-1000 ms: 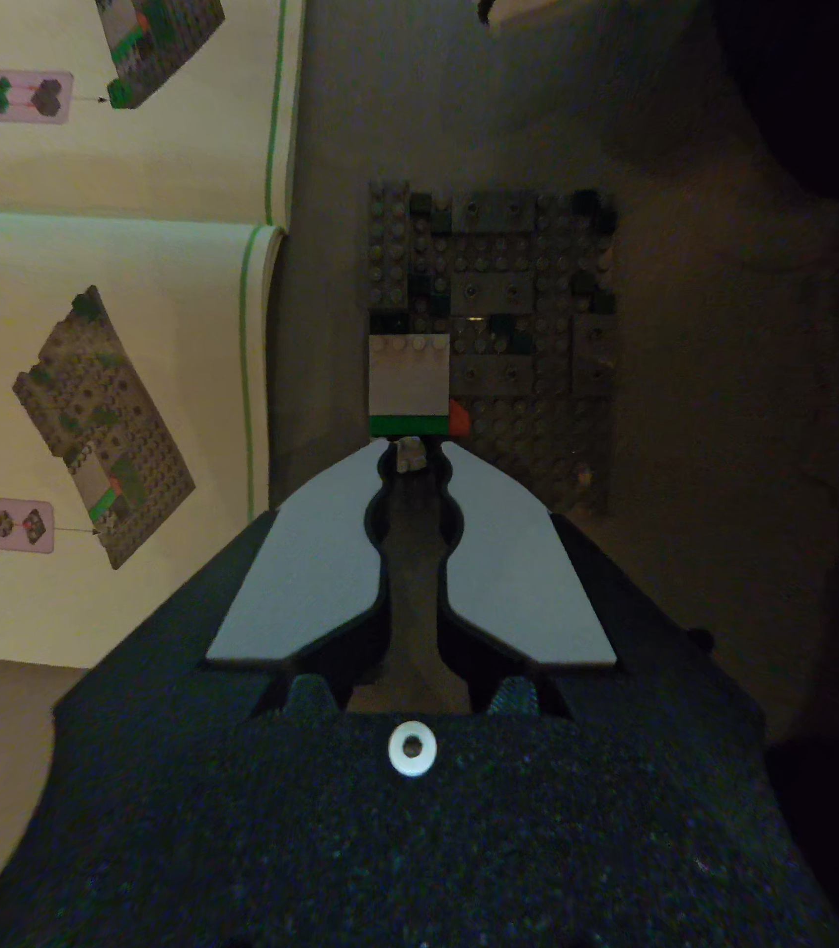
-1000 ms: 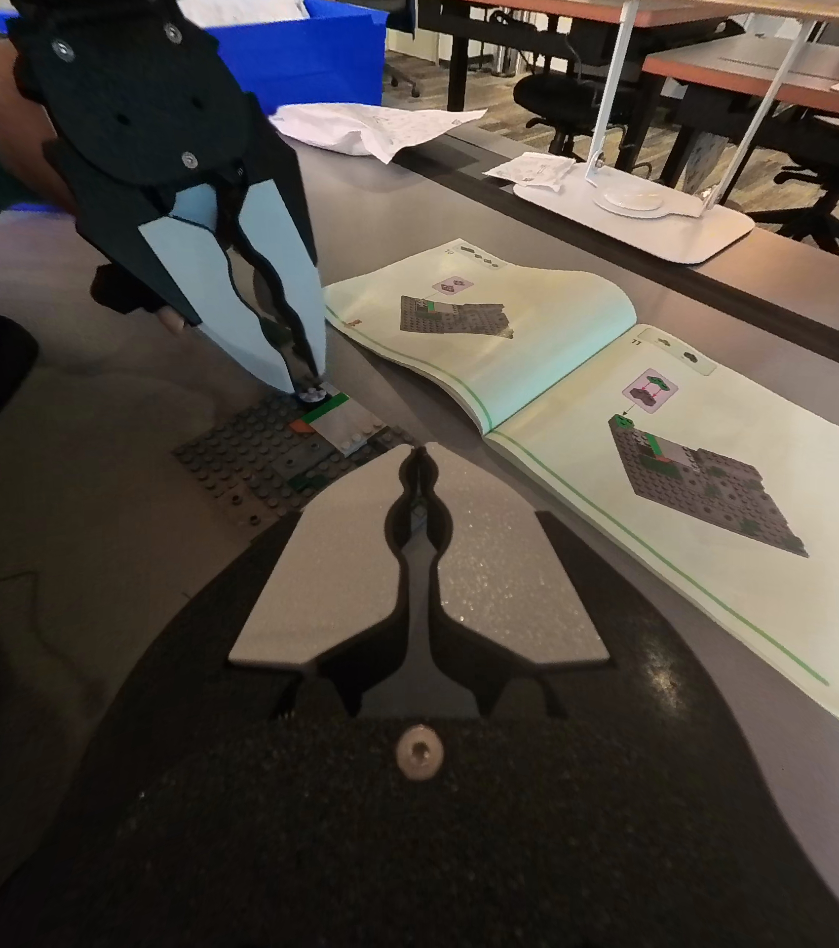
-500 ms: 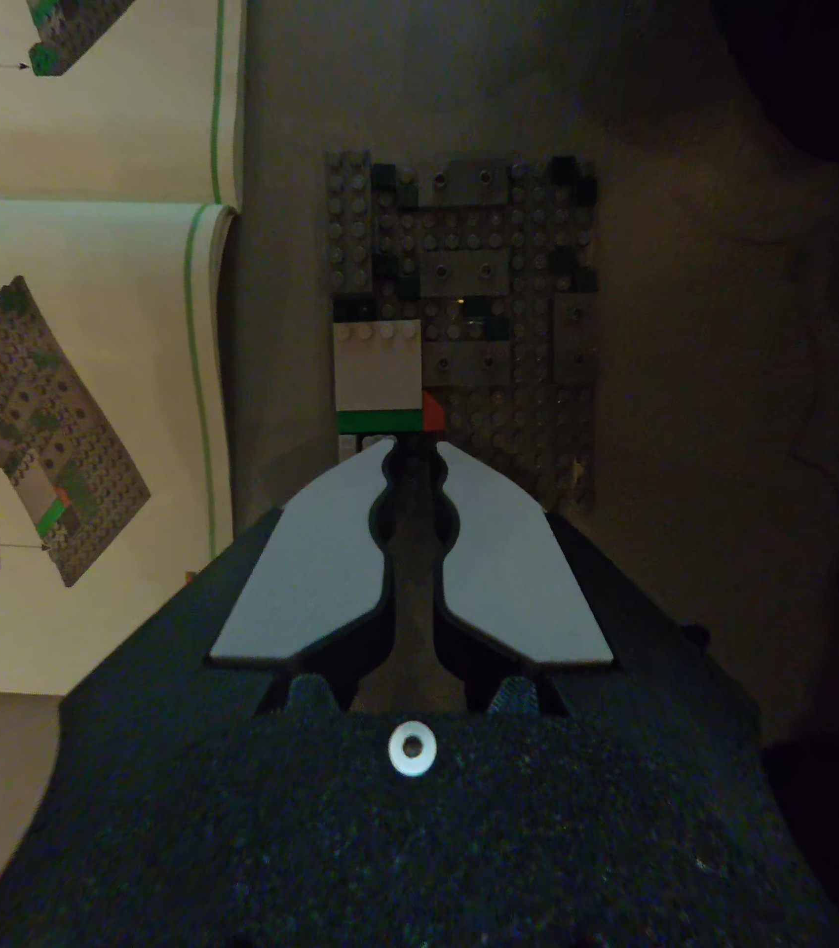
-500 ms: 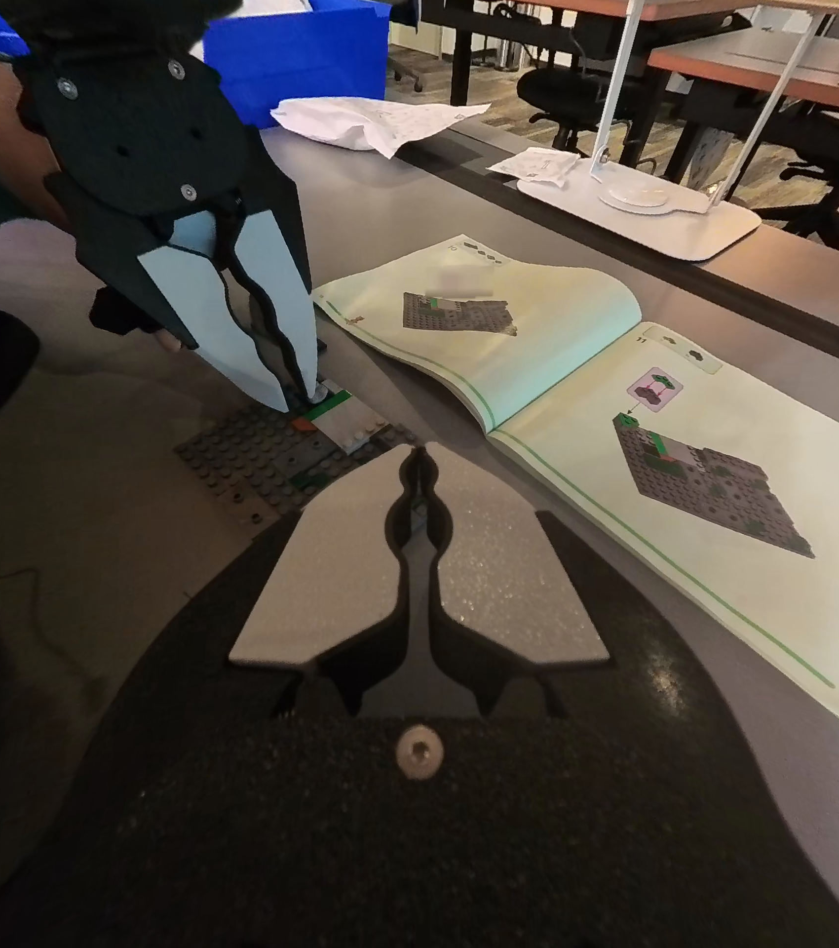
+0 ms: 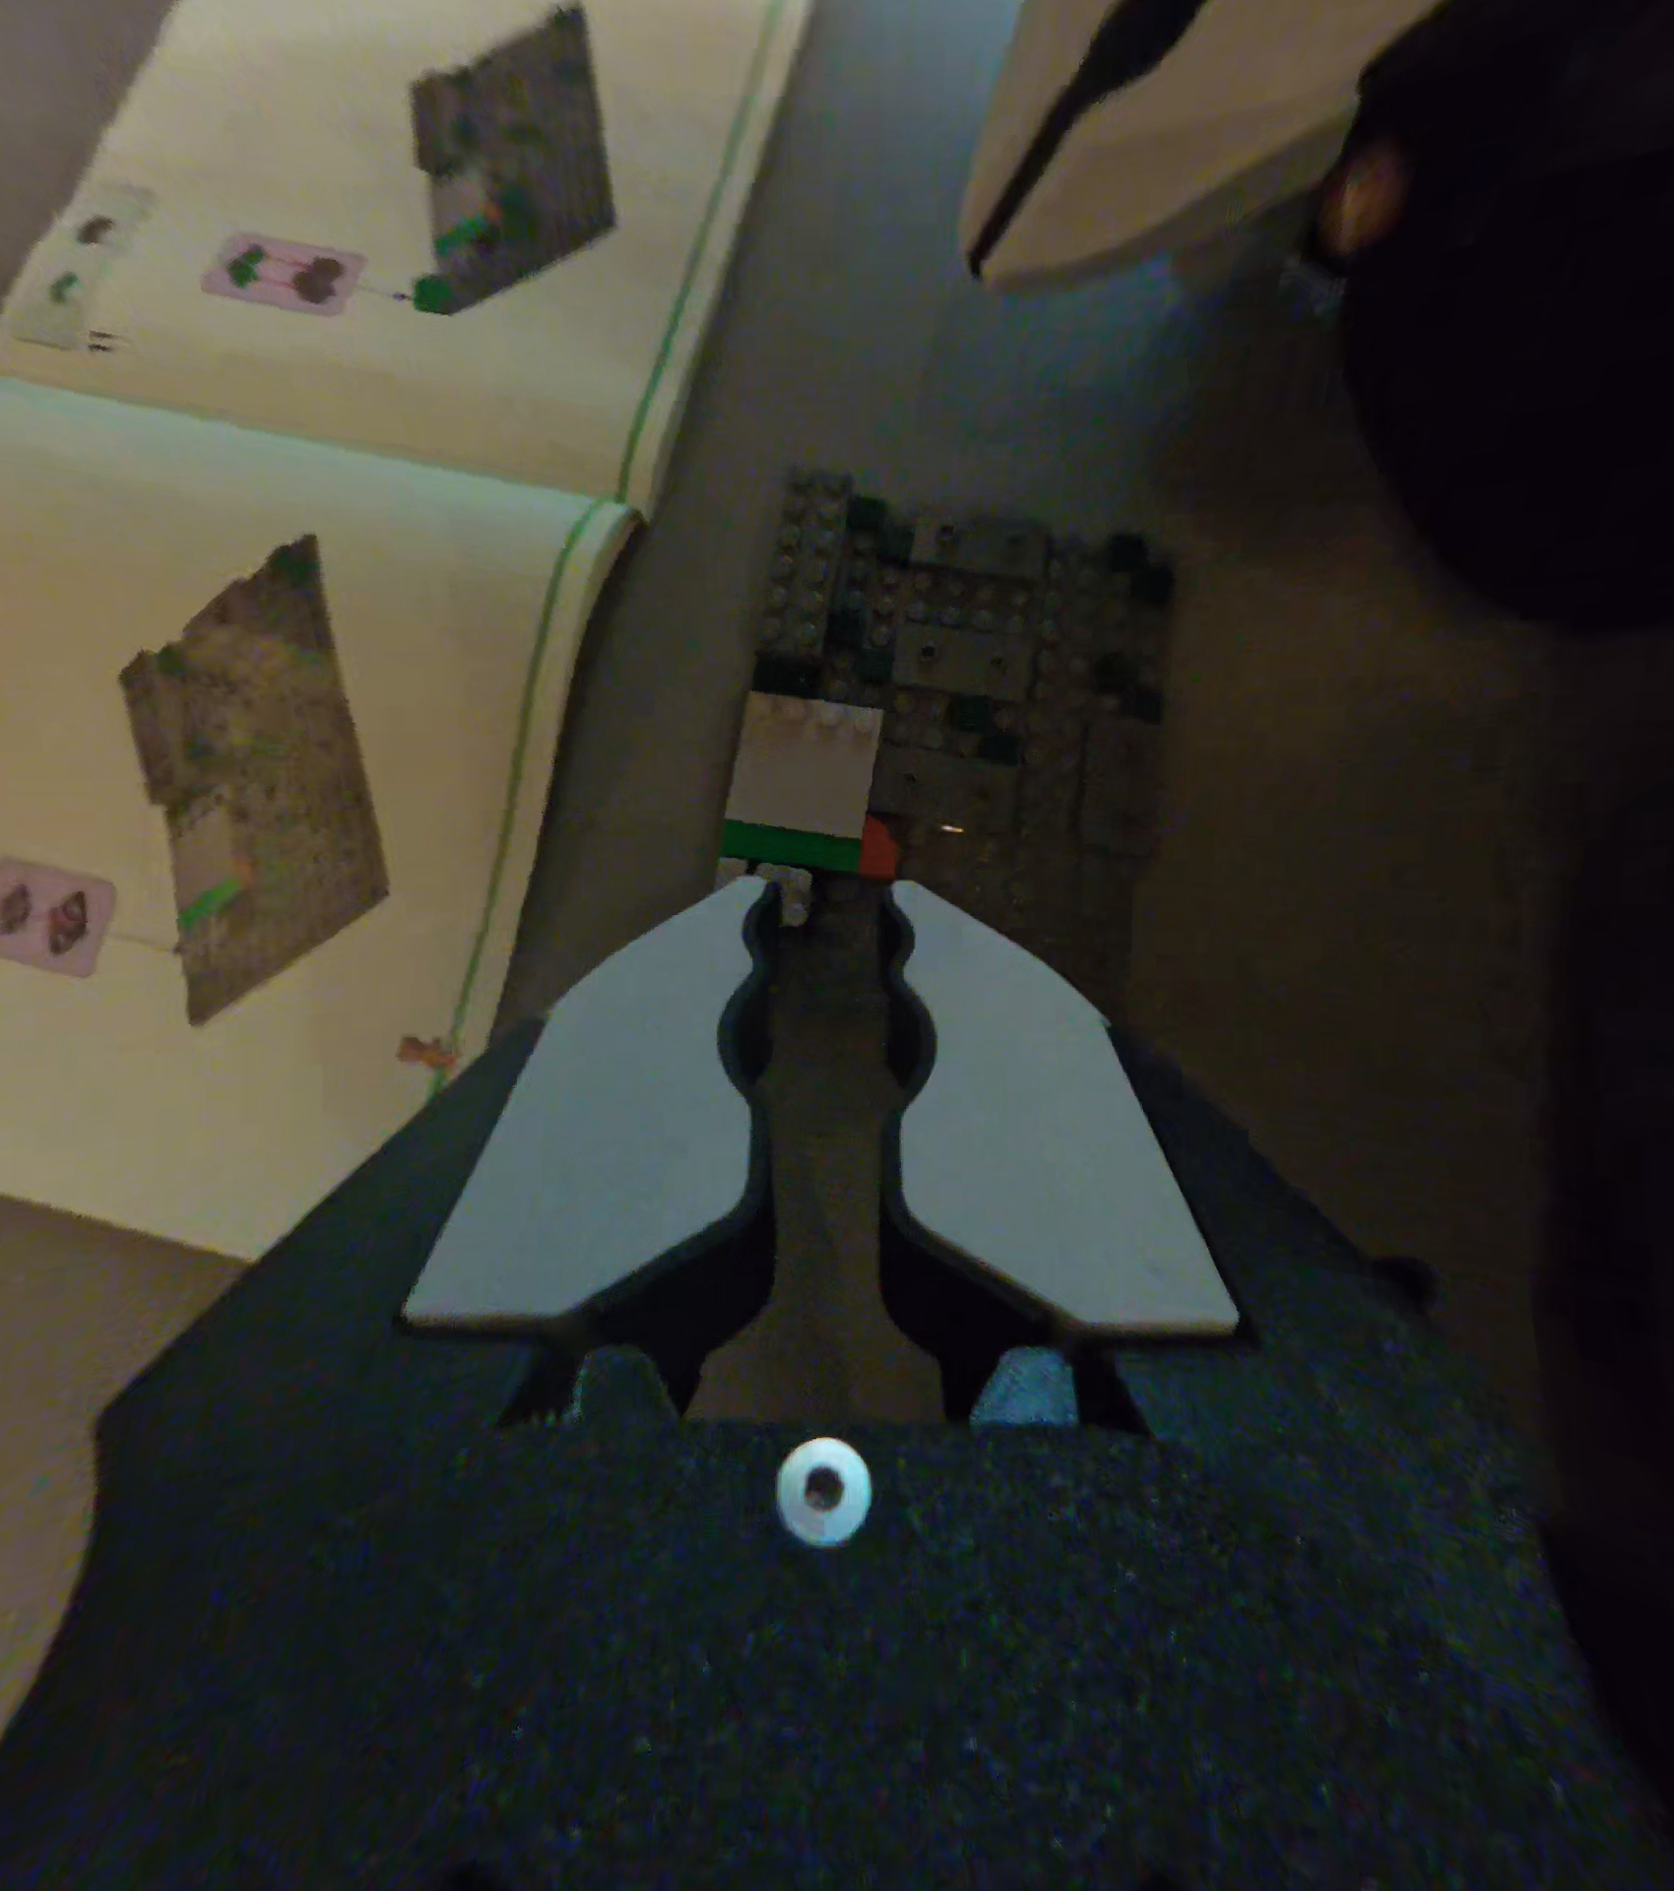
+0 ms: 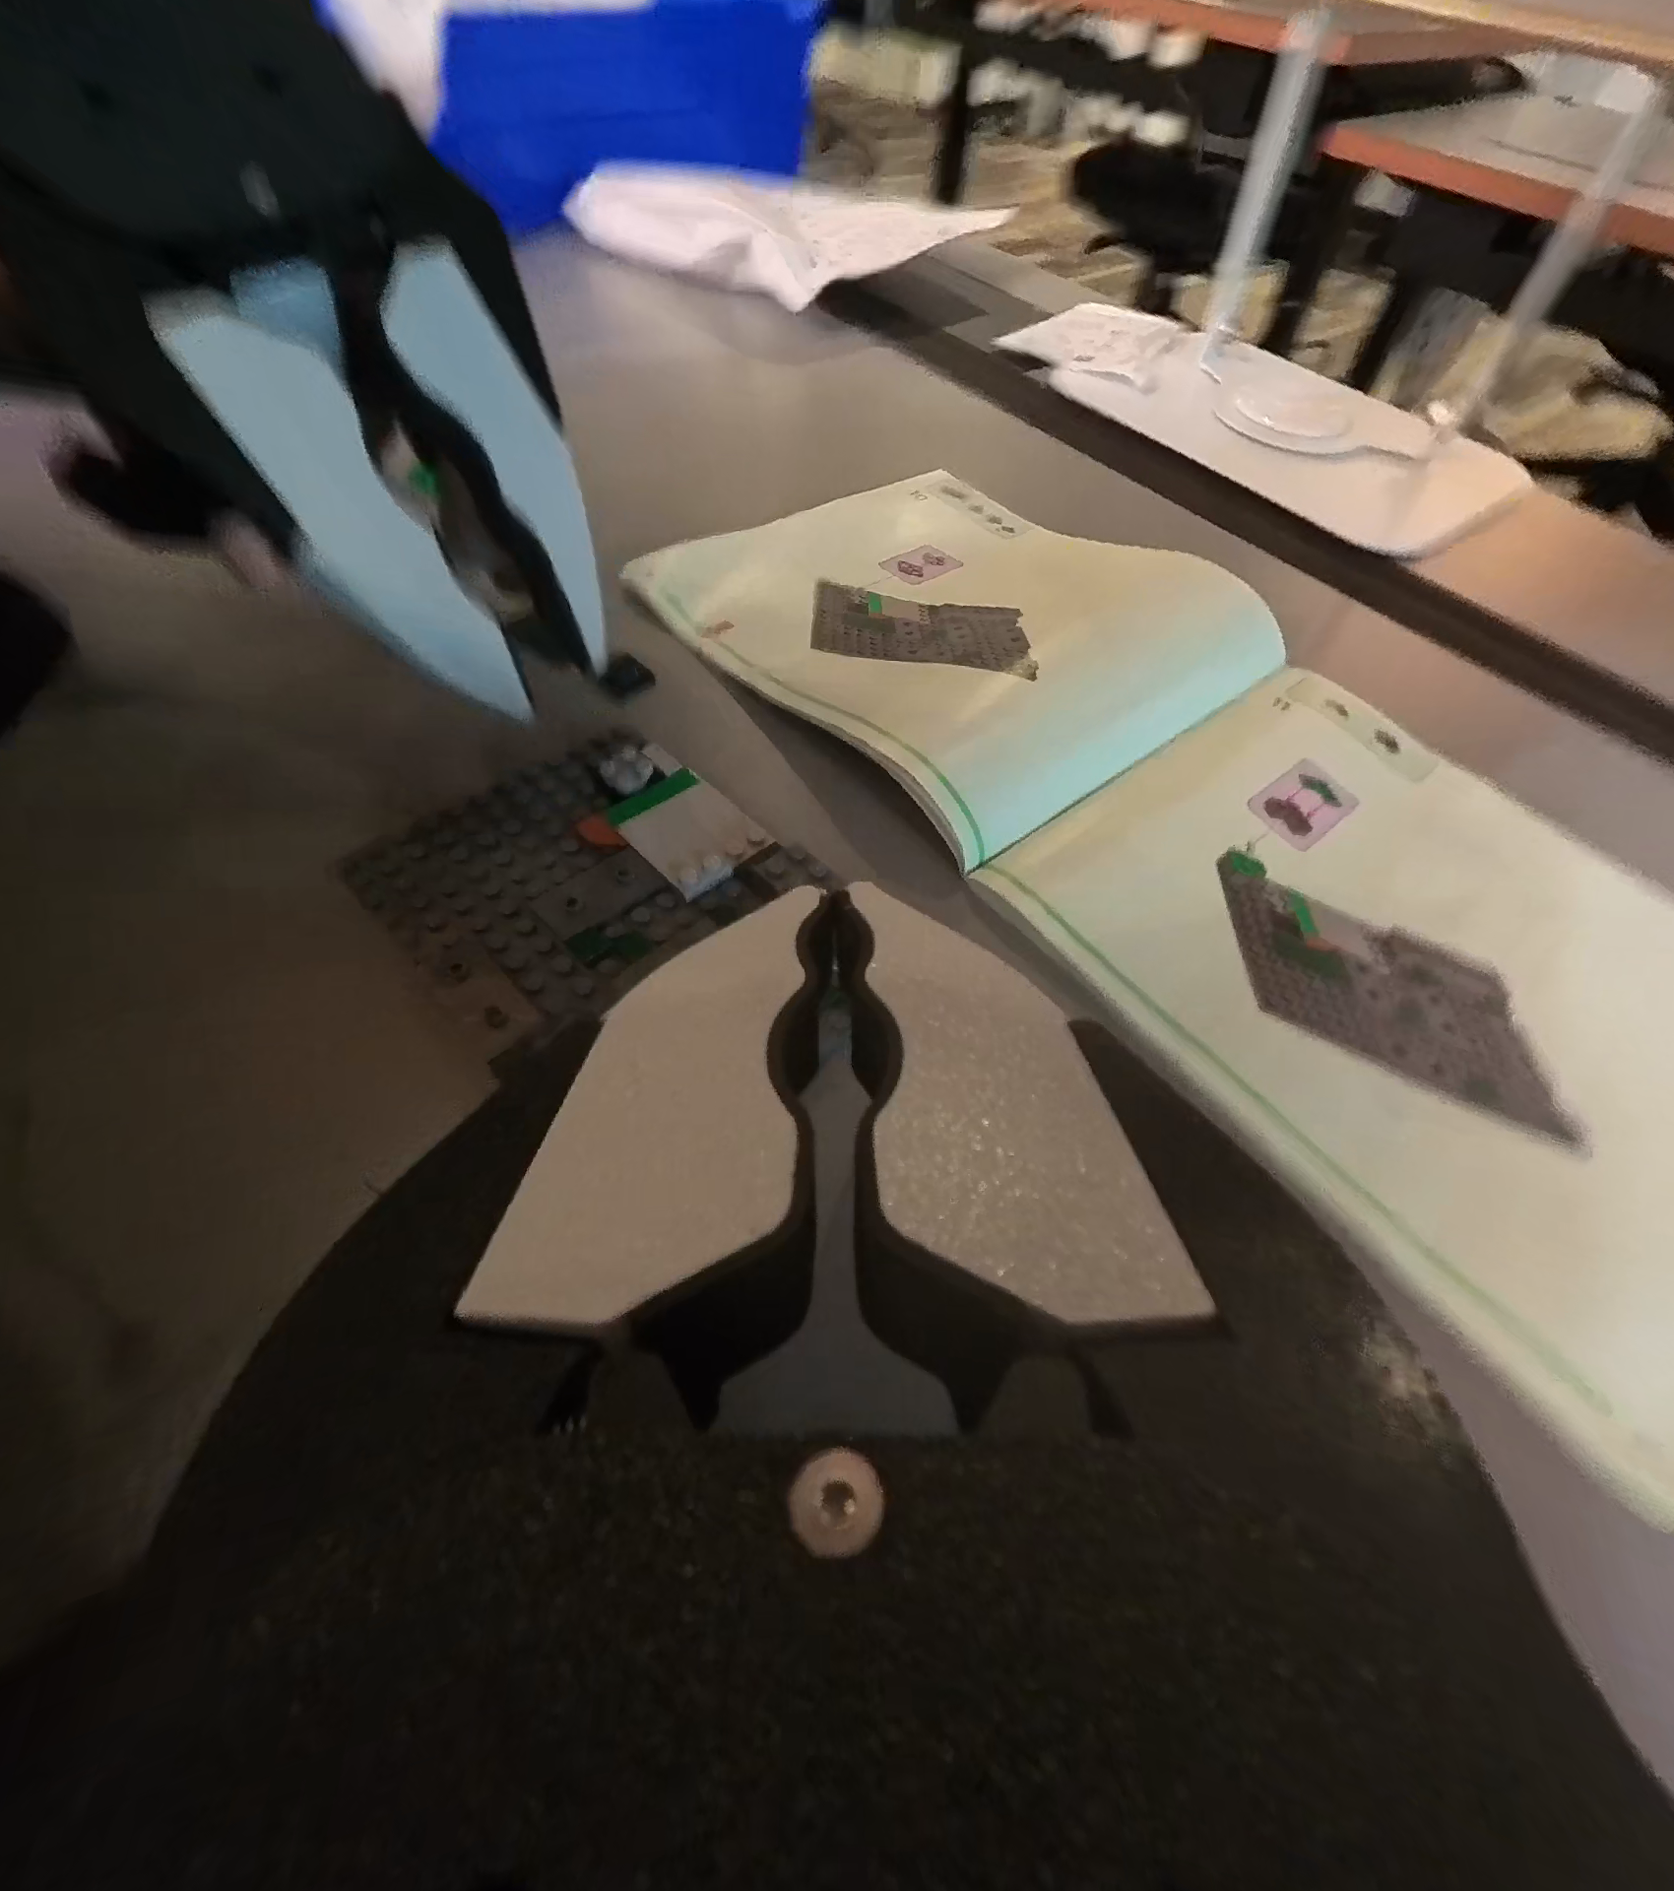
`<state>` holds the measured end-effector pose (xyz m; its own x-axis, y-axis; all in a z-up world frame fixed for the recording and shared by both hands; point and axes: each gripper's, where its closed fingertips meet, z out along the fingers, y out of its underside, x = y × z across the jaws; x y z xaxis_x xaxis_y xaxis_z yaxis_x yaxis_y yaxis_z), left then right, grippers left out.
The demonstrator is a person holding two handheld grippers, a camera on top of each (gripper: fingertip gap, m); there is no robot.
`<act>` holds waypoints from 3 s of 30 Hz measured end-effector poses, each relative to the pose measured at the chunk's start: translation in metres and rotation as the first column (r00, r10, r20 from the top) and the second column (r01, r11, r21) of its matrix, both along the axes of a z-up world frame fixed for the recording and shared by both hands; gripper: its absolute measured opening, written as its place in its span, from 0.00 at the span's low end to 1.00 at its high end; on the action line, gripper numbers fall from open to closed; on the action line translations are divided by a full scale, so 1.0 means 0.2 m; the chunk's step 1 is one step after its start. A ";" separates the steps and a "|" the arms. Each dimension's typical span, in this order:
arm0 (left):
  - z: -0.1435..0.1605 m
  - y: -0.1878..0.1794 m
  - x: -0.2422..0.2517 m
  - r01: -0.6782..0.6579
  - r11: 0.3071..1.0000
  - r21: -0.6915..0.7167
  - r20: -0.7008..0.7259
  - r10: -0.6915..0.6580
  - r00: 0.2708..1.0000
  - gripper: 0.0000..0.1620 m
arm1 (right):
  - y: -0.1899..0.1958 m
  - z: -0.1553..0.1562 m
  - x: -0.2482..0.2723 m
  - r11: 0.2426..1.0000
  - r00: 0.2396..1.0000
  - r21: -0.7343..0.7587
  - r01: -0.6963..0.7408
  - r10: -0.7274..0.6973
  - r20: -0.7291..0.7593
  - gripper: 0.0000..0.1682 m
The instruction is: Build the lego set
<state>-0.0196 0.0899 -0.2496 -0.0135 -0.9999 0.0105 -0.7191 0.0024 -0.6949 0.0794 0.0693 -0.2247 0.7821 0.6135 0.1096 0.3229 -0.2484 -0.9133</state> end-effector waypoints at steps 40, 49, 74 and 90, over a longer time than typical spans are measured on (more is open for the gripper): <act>-0.01 -0.07 -0.21 -0.337 0.802 -0.493 0.155 0.462 0.873 0.18 | -0.02 -0.14 -0.14 0.714 0.752 -0.321 -0.622 0.659 0.008 0.09; 0.05 -0.15 -0.11 -0.212 0.648 -0.732 0.173 0.478 0.861 0.22 | -0.09 -0.05 -0.16 0.754 0.772 -0.202 -0.625 0.635 -0.021 0.09; 0.10 -0.15 -0.03 -0.102 0.342 -0.934 0.129 0.588 0.798 0.07 | -0.08 -0.05 -0.22 0.777 0.781 -0.137 -0.615 0.624 0.034 0.09; 0.13 -0.23 -0.04 -0.072 0.418 -0.905 0.159 0.492 0.856 0.07 | -0.13 0.04 -0.22 0.771 0.764 -0.048 -0.635 0.637 0.103 0.09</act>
